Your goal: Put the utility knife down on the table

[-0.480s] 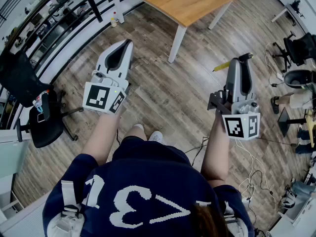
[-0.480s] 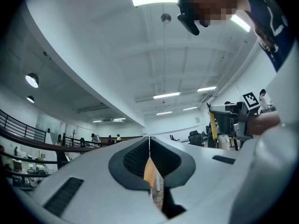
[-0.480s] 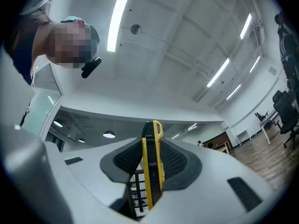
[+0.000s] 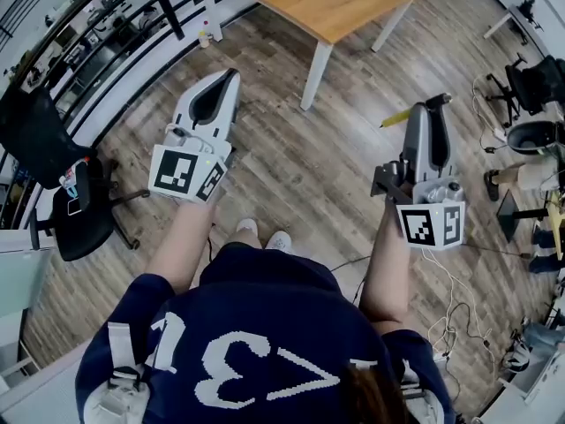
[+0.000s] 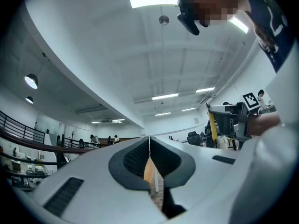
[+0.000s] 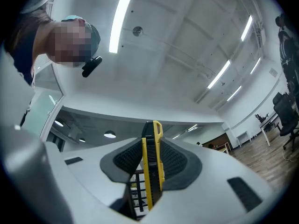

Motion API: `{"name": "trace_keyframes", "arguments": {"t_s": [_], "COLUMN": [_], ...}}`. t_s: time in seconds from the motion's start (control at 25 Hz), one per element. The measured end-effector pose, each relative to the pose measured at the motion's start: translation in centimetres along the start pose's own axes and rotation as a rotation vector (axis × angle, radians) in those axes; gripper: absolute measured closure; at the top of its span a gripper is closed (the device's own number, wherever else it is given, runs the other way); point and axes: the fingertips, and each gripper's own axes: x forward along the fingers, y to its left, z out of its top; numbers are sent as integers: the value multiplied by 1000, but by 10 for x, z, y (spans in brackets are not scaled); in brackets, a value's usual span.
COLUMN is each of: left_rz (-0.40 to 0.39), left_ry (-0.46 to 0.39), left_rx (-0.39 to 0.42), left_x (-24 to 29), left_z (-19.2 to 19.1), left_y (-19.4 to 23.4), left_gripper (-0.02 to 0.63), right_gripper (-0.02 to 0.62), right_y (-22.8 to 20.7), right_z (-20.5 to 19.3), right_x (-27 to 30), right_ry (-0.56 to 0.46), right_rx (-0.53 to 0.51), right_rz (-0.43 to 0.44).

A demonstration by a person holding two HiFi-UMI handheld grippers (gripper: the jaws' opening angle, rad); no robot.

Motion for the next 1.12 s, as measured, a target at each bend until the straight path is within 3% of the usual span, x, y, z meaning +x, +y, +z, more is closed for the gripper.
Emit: {"name": "trace_keyframes", "arguments": {"t_s": [0.2,0.6,0.88,1.12], "left_rz": [11,25,3,-12], "left_ry": [3,18,-4,-24], "left_rx": [4,5,-7,-7], "left_x": [-5,18,94,181], "left_z": [0,-14,-36,-52], "left_y": [0,17,57,109], "left_gripper": [588,588,588,588], "right_gripper": [466,466,466,466], "right_y": [0,-13,-56,-99], "right_z": [-3,-16,-38,-55], "right_x": [1,25,80,163], "right_ry": [3,9,14,-5], "right_rx": [50,40,0,-12], "right_rz": [13,24,-7,-21]}}
